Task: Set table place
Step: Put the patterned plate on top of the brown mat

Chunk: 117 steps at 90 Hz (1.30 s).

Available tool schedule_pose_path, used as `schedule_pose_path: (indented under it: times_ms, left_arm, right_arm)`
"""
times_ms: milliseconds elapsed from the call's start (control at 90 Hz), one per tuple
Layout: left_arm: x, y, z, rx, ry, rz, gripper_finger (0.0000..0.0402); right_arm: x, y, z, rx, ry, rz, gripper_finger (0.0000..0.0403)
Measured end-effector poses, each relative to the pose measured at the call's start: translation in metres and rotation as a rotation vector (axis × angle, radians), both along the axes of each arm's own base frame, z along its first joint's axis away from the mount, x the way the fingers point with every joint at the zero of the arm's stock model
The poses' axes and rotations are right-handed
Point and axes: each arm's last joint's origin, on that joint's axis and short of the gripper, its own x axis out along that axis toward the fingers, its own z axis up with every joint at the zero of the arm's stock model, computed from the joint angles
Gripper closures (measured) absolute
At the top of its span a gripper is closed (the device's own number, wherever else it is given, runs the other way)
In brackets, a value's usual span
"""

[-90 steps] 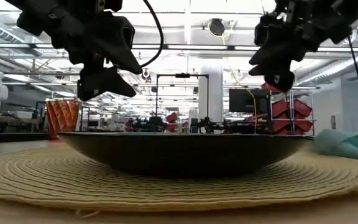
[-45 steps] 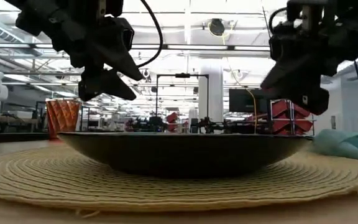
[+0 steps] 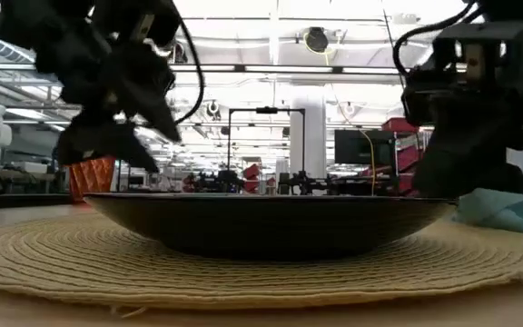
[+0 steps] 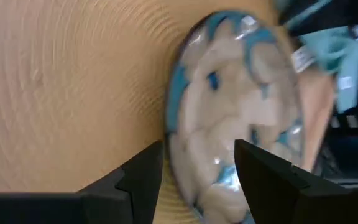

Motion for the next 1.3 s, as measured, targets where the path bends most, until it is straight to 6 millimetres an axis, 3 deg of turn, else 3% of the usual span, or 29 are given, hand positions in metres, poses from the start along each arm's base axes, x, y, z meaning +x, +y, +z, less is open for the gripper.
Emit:
schedule_pose_path:
  times_ms: [278, 544, 844, 956, 1122, 1300]
  left_arm:
    - [0.003, -0.017, -0.016, -0.018, 0.01, -0.03, 0.0221]
    - [0.005, -0.017, -0.015, -0.018, -0.003, -0.026, 0.0221]
    - [0.01, -0.009, -0.026, -0.001, 0.031, 0.008, 0.0225]
    - [0.01, -0.008, -0.027, 0.004, 0.037, 0.001, 0.0261]
    - [0.012, -0.01, -0.024, 0.01, -0.001, -0.044, 0.0379]
    - [0.018, -0.011, -0.016, -0.018, -0.089, -0.069, 0.0397]
  right_arm:
    - [-0.001, 0.004, 0.0, -0.002, -0.015, -0.01, 0.031]
    - [0.013, 0.012, 0.013, -0.044, -0.07, 0.042, 0.031]
    - [0.013, 0.012, 0.013, -0.069, -0.067, 0.057, 0.031]
    - [0.012, 0.011, 0.012, -0.077, -0.056, 0.06, 0.031]
    - [0.012, 0.01, 0.012, -0.087, -0.05, 0.062, 0.031]
    - [0.013, 0.009, 0.011, -0.097, -0.048, 0.065, 0.031]
